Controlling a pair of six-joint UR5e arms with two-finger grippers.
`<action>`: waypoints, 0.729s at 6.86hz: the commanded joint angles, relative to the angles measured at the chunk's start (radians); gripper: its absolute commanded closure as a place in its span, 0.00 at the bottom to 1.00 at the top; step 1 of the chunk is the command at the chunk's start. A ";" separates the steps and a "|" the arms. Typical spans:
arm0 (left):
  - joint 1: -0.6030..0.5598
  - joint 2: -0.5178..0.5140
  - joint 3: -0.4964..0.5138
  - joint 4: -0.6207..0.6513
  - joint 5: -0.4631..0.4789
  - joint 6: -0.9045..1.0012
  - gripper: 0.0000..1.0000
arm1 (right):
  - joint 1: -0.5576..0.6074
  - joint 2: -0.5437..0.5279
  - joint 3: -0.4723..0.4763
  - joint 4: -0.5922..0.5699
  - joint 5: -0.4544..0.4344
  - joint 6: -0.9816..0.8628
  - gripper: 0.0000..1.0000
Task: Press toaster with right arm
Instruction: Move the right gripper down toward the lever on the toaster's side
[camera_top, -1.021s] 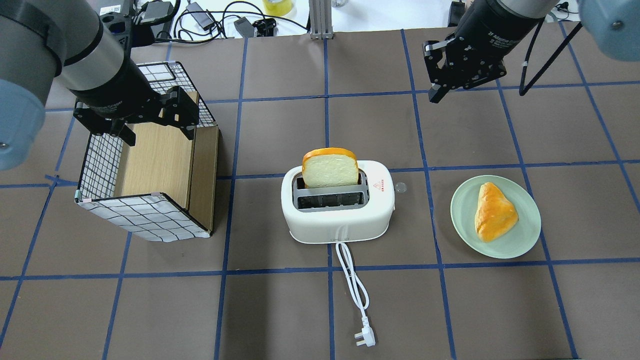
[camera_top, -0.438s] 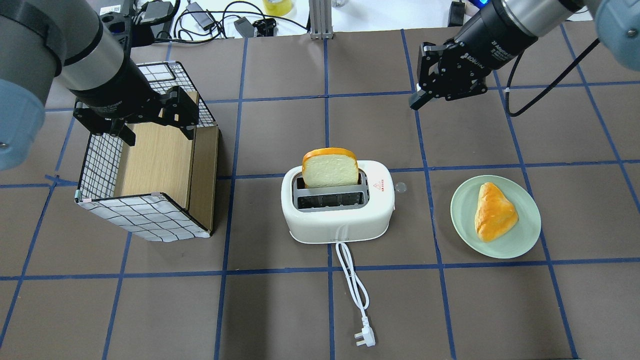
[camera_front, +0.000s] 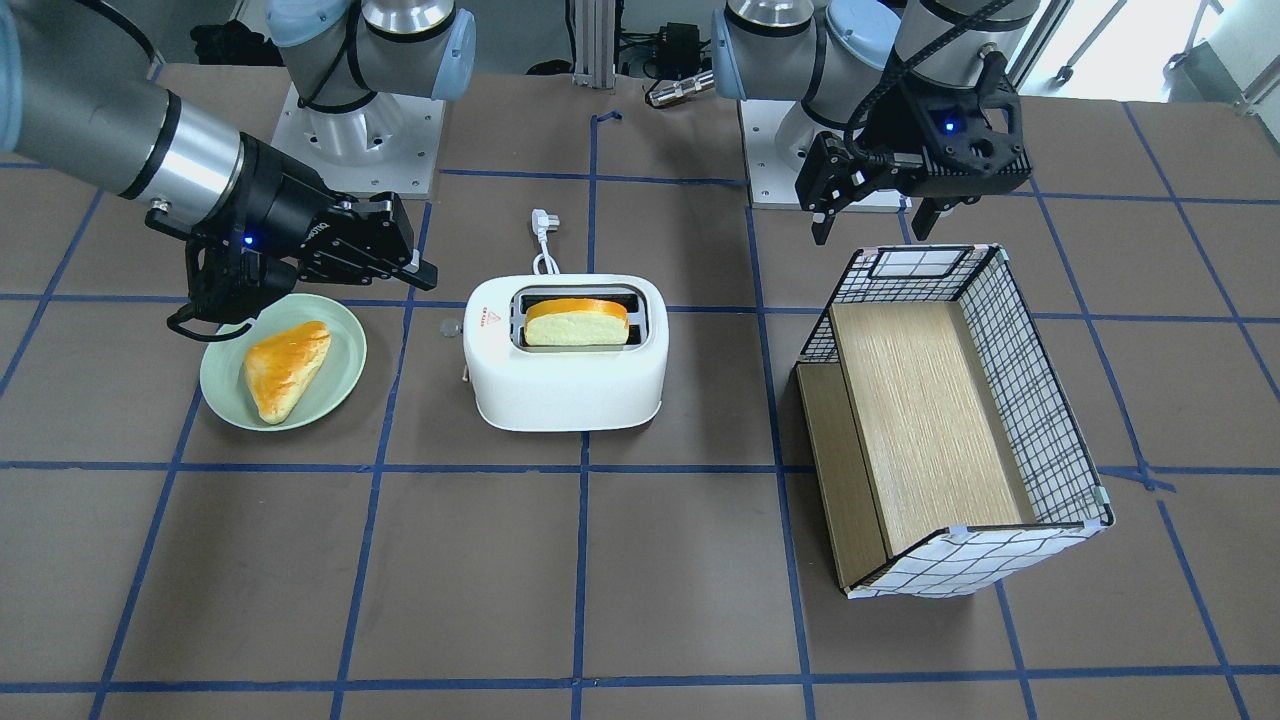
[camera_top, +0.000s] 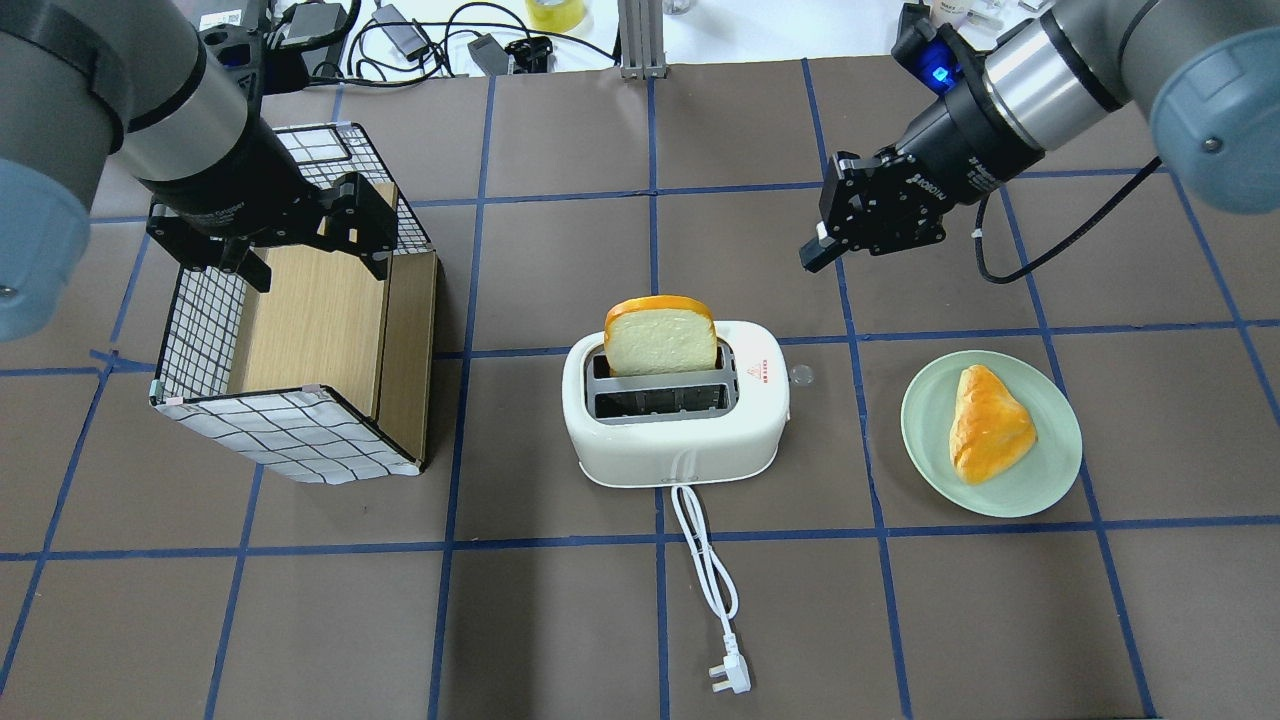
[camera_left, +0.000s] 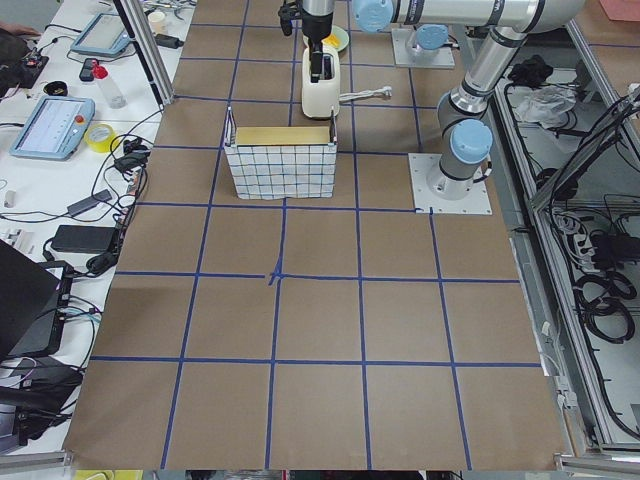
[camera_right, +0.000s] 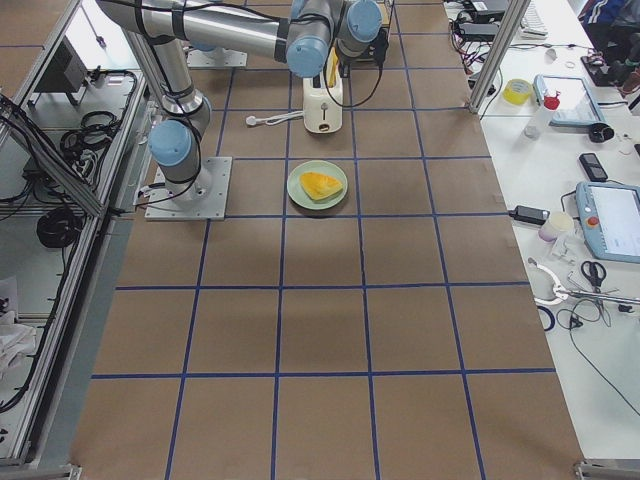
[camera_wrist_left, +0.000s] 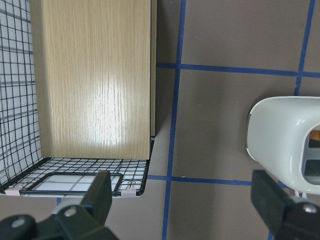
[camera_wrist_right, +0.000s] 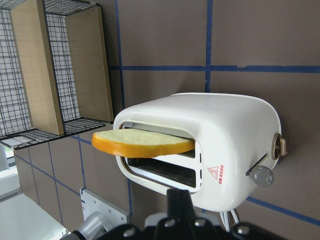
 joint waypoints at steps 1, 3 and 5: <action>0.000 0.000 0.000 0.000 0.000 0.000 0.00 | -0.013 0.002 0.114 -0.054 -0.003 -0.036 1.00; 0.000 0.000 0.000 0.000 -0.002 0.000 0.00 | -0.041 0.006 0.197 -0.125 -0.001 -0.041 1.00; 0.000 0.000 0.000 0.000 0.000 0.000 0.00 | -0.041 0.028 0.249 -0.200 0.003 -0.043 1.00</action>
